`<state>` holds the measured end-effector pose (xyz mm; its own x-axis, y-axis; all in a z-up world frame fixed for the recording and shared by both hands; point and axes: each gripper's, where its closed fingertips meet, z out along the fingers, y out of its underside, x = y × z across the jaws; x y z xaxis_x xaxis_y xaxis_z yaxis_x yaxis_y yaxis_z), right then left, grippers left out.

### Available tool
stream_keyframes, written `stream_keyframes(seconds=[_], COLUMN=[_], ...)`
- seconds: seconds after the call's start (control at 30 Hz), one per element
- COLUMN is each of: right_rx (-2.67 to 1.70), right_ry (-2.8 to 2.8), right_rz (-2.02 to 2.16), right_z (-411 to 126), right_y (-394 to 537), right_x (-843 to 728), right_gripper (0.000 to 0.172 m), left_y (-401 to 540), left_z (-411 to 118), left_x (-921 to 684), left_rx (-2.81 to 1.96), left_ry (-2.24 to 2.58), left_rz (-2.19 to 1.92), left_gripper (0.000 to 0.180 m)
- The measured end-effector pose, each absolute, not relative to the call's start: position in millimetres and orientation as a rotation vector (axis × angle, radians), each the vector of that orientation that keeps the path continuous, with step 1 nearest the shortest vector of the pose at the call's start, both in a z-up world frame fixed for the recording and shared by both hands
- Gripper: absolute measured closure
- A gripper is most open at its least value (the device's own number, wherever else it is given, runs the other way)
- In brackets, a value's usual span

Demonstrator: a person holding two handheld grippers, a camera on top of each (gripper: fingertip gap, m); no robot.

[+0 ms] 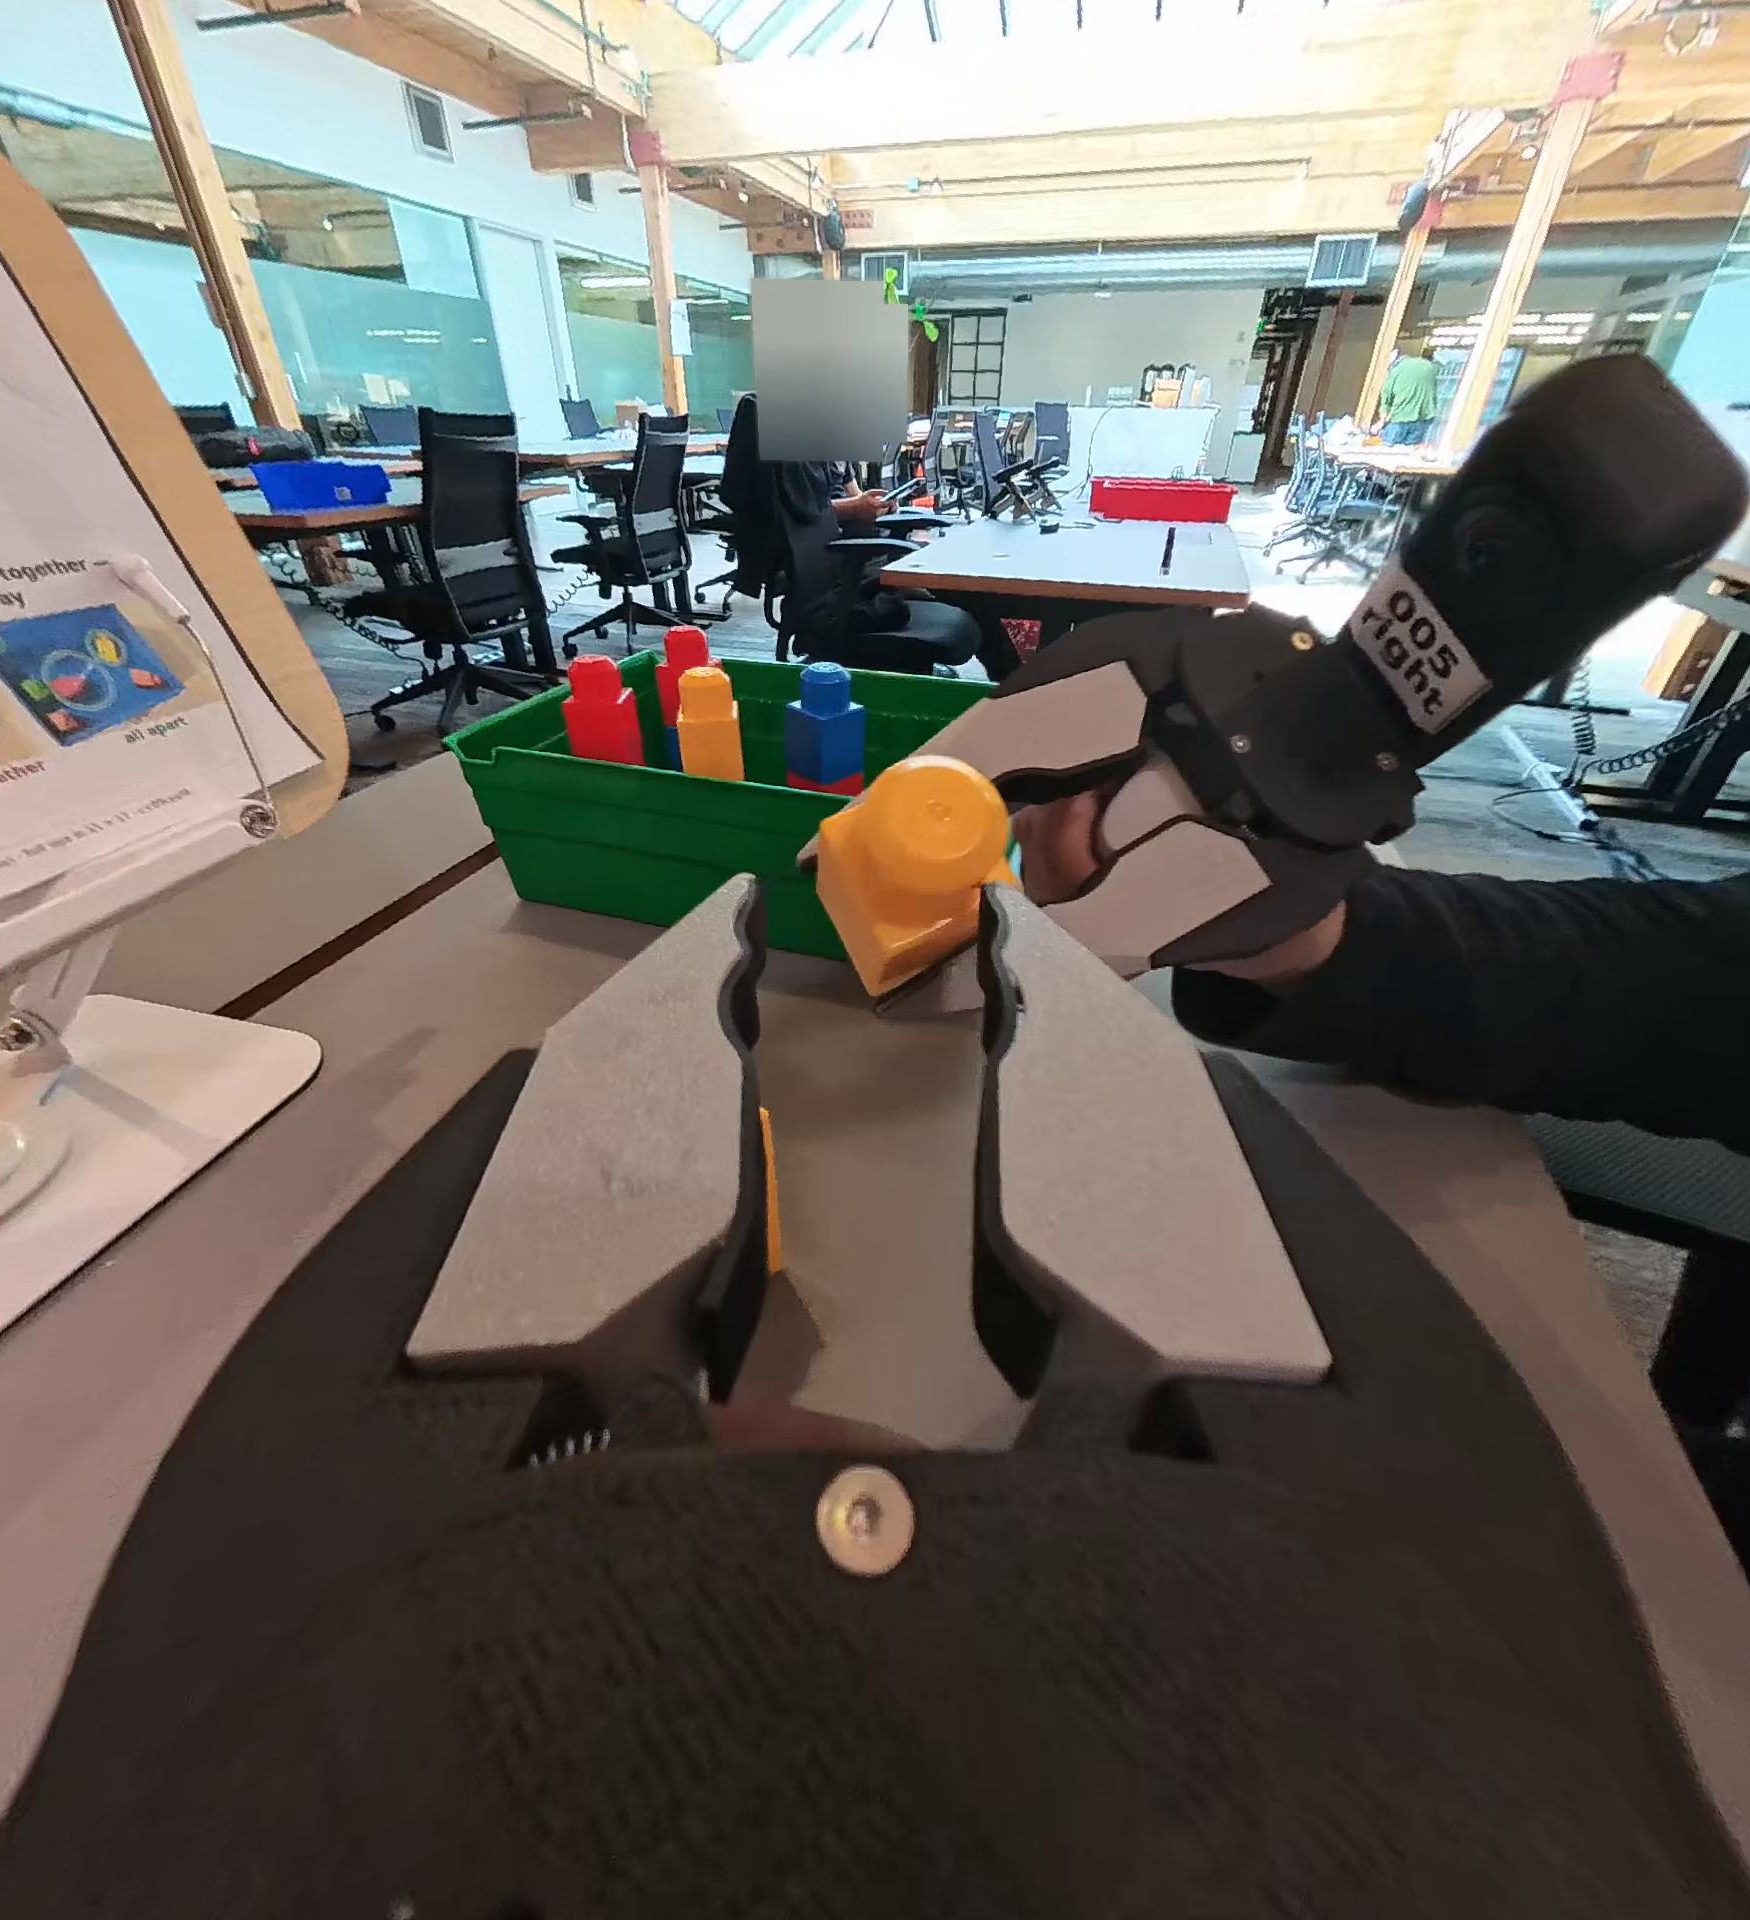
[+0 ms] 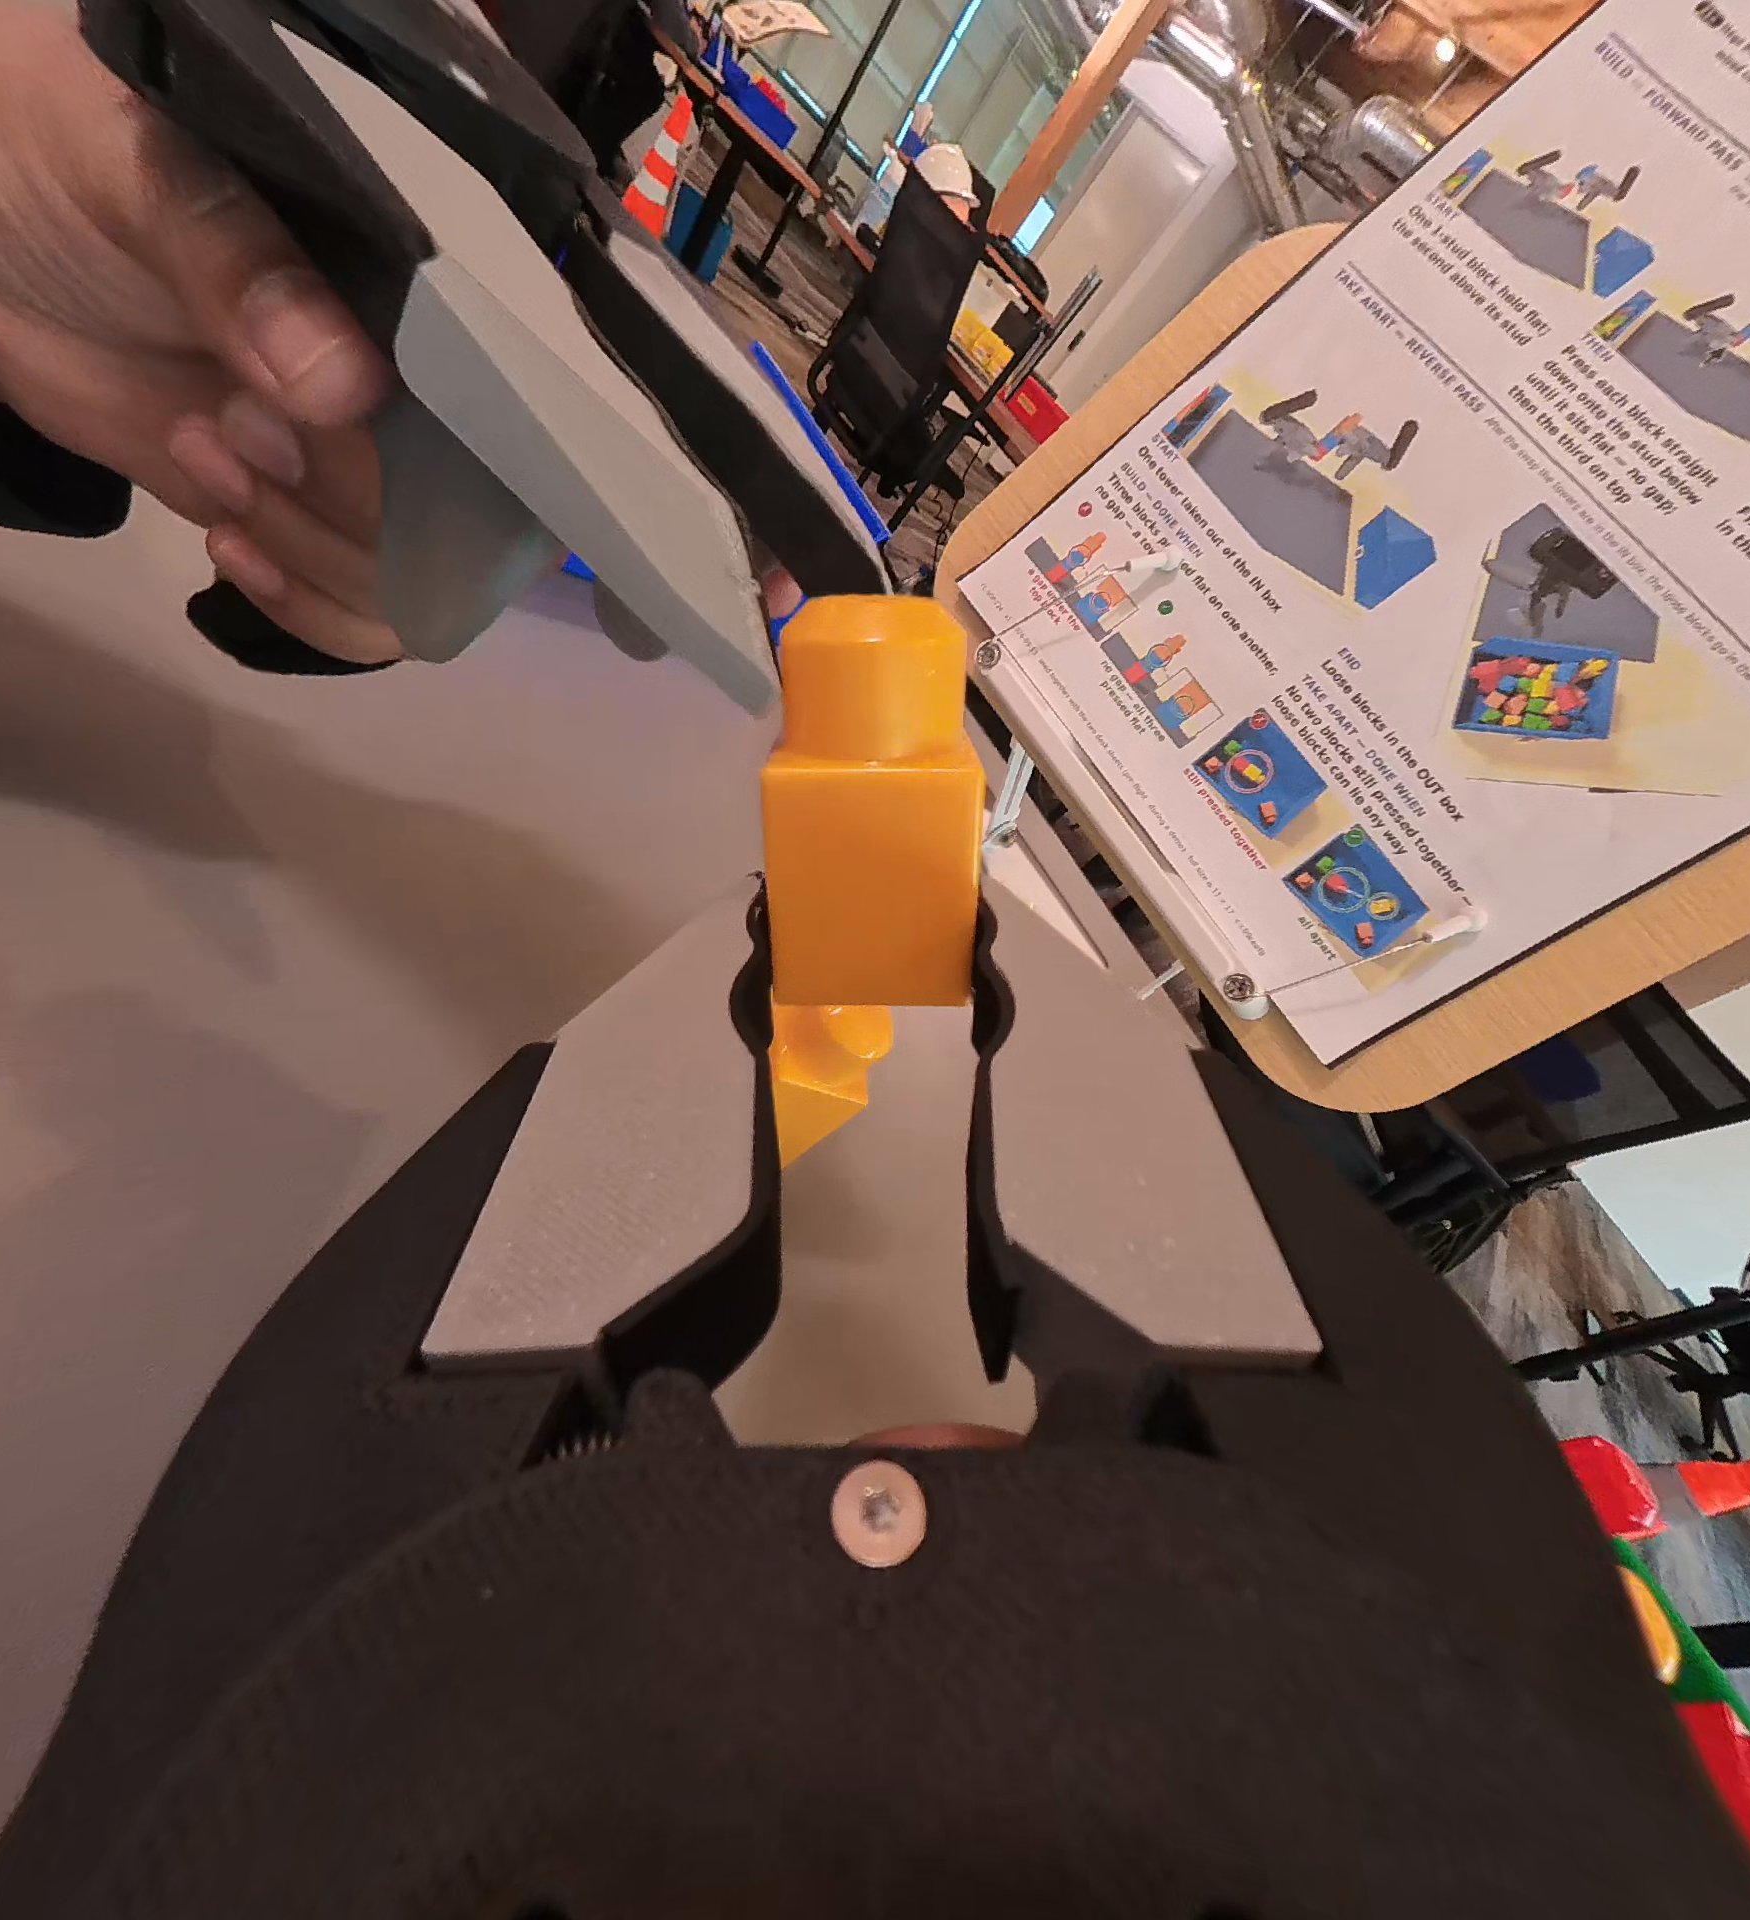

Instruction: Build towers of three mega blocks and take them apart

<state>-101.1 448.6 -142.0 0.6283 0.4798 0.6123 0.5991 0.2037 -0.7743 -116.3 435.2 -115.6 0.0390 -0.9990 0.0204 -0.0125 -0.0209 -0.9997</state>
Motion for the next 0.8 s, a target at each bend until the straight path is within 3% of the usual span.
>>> stream_keyframes(seconds=[0.33, 0.43, 0.8], right_rx=[-1.406, -1.405, -1.391], right_ry=[-1.029, -1.032, -1.035], right_rz=[-0.143, -0.142, -0.085], right_z=[-148, -150, -149], right_y=[446, 447, 443], right_x=[-109, -111, -114], right_gripper=[0.138, 0.138, 0.137], left_y=[426, 425, 424], left_z=[-118, -115, -115], left_x=[-105, -104, -105], left_rx=[-1.264, -1.251, -1.245], left_ry=[1.177, 1.164, 1.188], left_rz=[-1.220, -1.226, -1.221], left_gripper=[0.128, 0.143, 0.144])
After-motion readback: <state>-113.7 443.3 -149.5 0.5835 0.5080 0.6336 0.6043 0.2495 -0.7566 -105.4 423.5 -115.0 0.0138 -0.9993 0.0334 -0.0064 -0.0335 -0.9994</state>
